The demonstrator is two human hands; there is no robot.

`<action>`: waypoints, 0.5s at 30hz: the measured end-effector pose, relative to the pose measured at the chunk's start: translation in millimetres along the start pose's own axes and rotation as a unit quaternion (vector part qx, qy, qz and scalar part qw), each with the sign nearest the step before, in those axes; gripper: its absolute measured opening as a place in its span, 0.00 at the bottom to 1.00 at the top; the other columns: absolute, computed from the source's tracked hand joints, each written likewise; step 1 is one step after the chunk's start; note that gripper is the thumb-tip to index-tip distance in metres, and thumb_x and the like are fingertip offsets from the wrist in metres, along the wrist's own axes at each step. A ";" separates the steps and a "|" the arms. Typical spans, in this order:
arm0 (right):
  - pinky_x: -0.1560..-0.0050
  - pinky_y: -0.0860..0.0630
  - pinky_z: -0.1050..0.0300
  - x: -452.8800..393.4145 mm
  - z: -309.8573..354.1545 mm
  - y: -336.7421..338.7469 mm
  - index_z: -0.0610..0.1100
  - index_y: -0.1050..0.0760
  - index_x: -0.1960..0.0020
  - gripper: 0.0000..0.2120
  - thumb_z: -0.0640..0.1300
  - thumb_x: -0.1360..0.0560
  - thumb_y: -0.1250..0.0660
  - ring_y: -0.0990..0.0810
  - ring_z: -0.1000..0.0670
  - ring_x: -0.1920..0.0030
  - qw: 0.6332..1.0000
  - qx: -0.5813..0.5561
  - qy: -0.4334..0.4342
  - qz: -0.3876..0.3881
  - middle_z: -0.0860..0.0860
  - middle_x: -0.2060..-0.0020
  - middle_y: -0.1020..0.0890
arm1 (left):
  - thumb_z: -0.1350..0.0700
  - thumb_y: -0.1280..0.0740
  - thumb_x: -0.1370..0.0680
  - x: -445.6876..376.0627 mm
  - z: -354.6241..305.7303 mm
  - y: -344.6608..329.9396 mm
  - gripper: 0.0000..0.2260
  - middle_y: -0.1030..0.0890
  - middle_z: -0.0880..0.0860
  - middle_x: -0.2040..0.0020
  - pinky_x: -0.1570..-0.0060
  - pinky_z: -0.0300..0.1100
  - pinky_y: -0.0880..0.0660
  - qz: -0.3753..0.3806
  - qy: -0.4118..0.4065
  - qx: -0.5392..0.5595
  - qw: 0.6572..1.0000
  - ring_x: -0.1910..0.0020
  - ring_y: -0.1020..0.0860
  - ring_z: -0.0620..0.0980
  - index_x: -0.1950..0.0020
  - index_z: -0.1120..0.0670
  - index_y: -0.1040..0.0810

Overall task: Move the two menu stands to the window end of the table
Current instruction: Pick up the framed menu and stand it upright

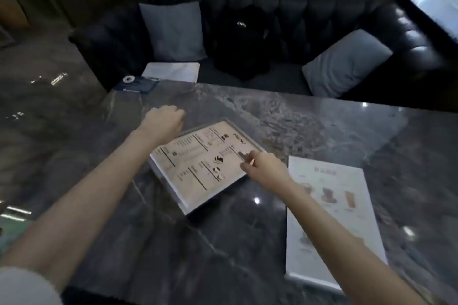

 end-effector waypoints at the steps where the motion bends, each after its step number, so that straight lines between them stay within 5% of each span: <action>1: 0.57 0.28 0.52 0.9 -5.3 -10.2 0.41 0.28 0.43 0.16 0.50 0.25 0.41 0.22 0.41 0.49 1.000 -0.014 -0.022 0.001 0.43 0.49 0.19 | 0.57 0.41 0.22 2.5 0.0 -5.3 0.12 0.23 0.62 0.46 0.53 0.53 0.28 -0.009 0.006 -0.006 1.000 0.48 0.24 0.62 0.42 0.62 0.27; 4: 0.59 0.29 0.51 7.3 -22.0 -39.1 0.41 0.35 0.38 0.18 0.50 0.24 0.42 0.22 0.41 0.50 0.989 -0.119 -0.084 -0.018 0.44 0.49 0.19 | 0.59 0.37 0.24 8.7 3.7 -27.6 0.17 0.23 0.64 0.42 0.50 0.57 0.28 -0.063 0.003 0.025 0.998 0.44 0.24 0.63 0.37 0.63 0.29; 9: 0.52 0.31 0.56 9.5 -41.8 -75.2 0.39 0.35 0.37 0.20 0.49 0.24 0.40 0.24 0.46 0.49 0.924 -0.322 -0.199 -0.045 0.43 0.44 0.23 | 0.62 0.38 0.24 10.5 11.7 -67.0 0.19 0.28 0.61 0.33 0.38 0.55 0.33 -0.050 0.013 0.037 0.998 0.34 0.29 0.59 0.33 0.61 0.31; 15: 0.53 0.21 0.54 -2.1 -35.7 -117.7 0.39 0.38 0.33 0.26 0.44 0.27 0.33 0.21 0.45 0.46 0.732 -0.615 -0.290 0.048 0.41 0.42 0.22 | 0.56 0.46 0.20 -0.5 19.9 -99.4 0.20 0.33 0.61 0.29 0.33 0.57 0.39 0.057 0.091 0.102 0.989 0.30 0.35 0.59 0.28 0.59 0.39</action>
Point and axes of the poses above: each hand's wrist, its own x-axis away from the middle knuckle, its own y-axis out of the back of the hand, z = x × y, the point moved 5 cm from there along -x, towards the middle knuckle
